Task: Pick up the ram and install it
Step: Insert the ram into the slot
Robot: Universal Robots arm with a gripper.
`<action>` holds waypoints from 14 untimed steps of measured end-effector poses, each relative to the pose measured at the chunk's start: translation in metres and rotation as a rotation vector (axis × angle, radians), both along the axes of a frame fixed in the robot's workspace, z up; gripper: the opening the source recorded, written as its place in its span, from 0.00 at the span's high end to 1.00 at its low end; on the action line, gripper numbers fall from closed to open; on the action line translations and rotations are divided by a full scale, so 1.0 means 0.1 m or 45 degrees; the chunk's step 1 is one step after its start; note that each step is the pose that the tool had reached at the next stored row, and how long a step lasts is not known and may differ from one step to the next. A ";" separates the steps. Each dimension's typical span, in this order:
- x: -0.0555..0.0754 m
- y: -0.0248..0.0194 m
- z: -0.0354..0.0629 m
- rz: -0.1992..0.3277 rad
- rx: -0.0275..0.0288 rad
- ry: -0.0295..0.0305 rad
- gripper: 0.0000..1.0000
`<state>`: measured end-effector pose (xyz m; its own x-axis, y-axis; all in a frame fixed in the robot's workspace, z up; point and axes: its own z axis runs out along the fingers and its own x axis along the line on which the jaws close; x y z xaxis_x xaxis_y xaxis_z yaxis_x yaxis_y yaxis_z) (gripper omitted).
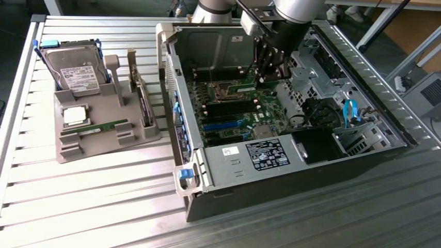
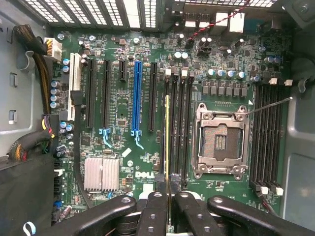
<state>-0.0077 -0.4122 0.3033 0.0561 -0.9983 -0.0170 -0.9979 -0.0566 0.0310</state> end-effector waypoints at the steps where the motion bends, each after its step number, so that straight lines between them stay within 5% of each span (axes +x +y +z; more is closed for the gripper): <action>1: 0.00 0.000 -0.005 0.000 -0.0001 0.0001 0.89; 14: -0.01 0.000 -0.057 0.000 -0.0001 0.0000 0.89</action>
<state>-0.0091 -0.4122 0.2976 0.0561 -0.9983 -0.0170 -0.9979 -0.0566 0.0310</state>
